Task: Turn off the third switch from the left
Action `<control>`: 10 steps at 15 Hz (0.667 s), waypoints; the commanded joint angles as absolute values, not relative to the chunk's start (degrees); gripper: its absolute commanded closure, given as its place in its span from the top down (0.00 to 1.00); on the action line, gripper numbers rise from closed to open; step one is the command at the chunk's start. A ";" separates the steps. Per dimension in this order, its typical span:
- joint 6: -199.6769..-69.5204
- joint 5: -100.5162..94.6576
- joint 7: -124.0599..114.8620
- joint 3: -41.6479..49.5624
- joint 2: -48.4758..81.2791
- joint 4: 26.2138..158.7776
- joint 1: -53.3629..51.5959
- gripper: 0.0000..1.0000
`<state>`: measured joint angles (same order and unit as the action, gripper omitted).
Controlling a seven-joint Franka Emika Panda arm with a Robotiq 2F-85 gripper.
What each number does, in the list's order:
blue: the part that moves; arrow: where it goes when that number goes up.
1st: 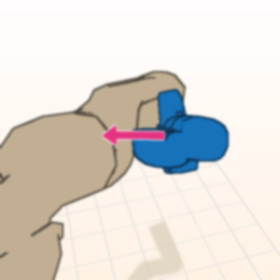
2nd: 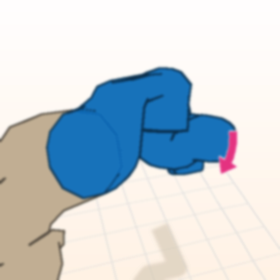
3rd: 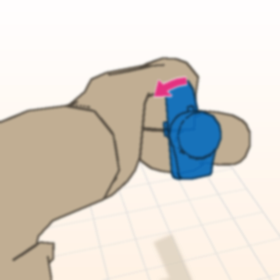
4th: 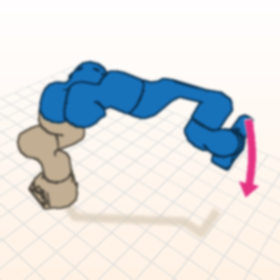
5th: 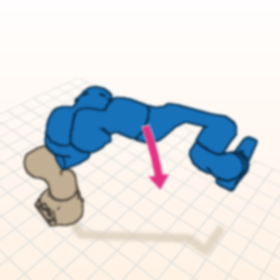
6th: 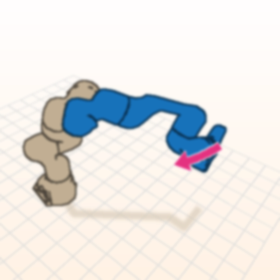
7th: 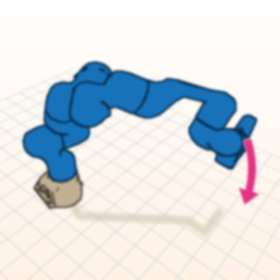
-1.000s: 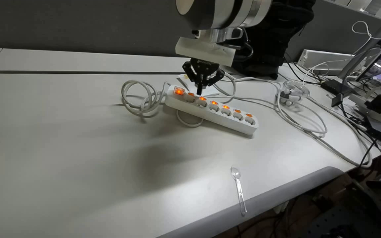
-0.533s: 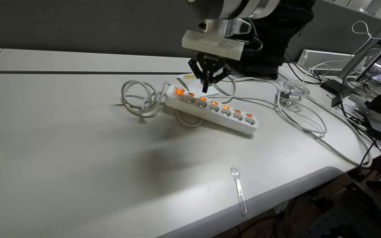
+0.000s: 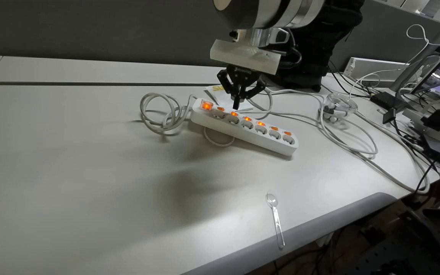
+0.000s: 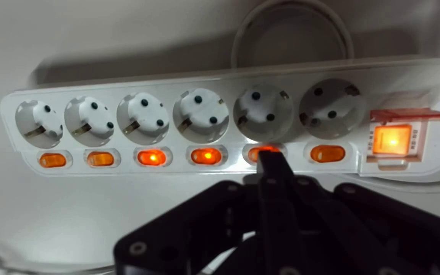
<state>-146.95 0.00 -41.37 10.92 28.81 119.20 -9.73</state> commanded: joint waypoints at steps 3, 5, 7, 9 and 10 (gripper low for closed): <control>-150.91 0.33 -41.97 10.48 30.23 118.64 -8.84 0.00; -151.24 0.66 -41.86 10.47 30.57 118.60 -8.80 0.00; -151.11 0.99 -41.76 10.38 30.81 118.60 -8.77 0.00; -150.89 1.36 -41.68 10.31 30.99 118.55 -8.71 0.00; -150.83 1.65 -41.70 10.30 31.10 118.50 -8.69 0.00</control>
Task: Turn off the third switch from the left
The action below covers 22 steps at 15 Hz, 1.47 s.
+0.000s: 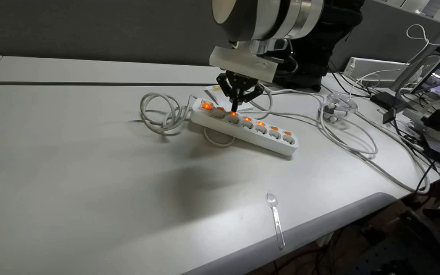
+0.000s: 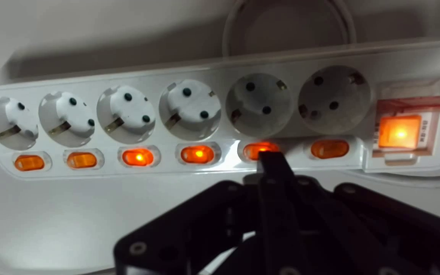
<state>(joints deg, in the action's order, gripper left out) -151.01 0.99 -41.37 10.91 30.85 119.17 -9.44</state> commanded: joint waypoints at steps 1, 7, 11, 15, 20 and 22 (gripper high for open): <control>-150.80 1.81 -41.70 10.32 31.23 118.45 -8.68 0.00; -150.69 2.73 -41.52 10.23 31.80 118.14 -8.35 0.00; -150.28 3.28 -41.45 10.13 32.44 117.63 -8.04 0.00; -149.08 4.46 -41.52 9.94 33.40 116.41 -7.40 0.00; -145.28 7.13 -41.54 8.92 35.05 113.62 -5.50 0.00; -143.85 7.73 -42.00 8.80 35.79 112.46 -5.09 0.00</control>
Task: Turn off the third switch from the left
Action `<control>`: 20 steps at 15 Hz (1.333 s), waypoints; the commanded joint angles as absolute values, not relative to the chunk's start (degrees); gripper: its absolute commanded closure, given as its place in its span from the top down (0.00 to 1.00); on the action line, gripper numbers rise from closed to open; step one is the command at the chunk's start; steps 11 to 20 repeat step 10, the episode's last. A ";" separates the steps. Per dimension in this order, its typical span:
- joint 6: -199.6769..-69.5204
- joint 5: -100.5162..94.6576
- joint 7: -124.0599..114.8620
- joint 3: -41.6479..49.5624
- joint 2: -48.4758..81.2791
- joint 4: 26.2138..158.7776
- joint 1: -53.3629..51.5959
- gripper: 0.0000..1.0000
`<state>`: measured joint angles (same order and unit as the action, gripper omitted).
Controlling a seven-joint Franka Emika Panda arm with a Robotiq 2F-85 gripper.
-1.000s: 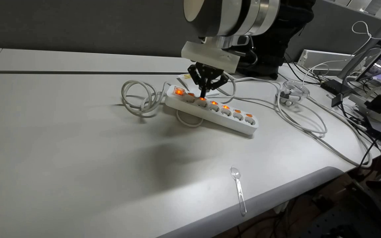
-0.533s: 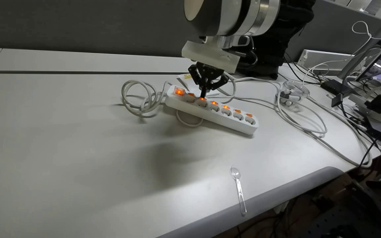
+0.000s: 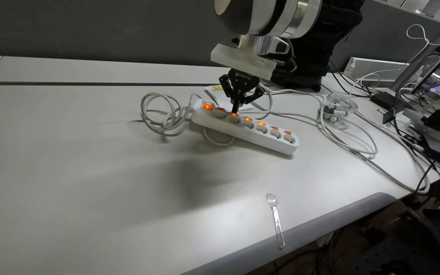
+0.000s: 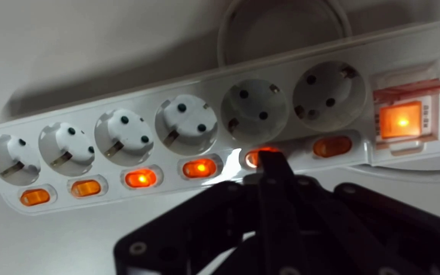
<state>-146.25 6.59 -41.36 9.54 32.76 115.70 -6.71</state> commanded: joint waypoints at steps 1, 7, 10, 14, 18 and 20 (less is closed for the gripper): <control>-143.22 7.93 -42.16 8.75 36.17 111.91 -4.94 0.00; -139.48 9.85 -43.39 8.53 38.93 108.50 -4.17 0.00; -137.95 10.71 -43.65 8.39 39.12 107.66 -3.95 0.00; -137.95 10.71 -43.65 8.39 39.12 107.66 -3.95 0.00; -137.95 10.71 -43.65 8.39 39.12 107.66 -3.95 0.00; -137.95 10.71 -43.65 8.39 39.12 107.66 -3.95 0.00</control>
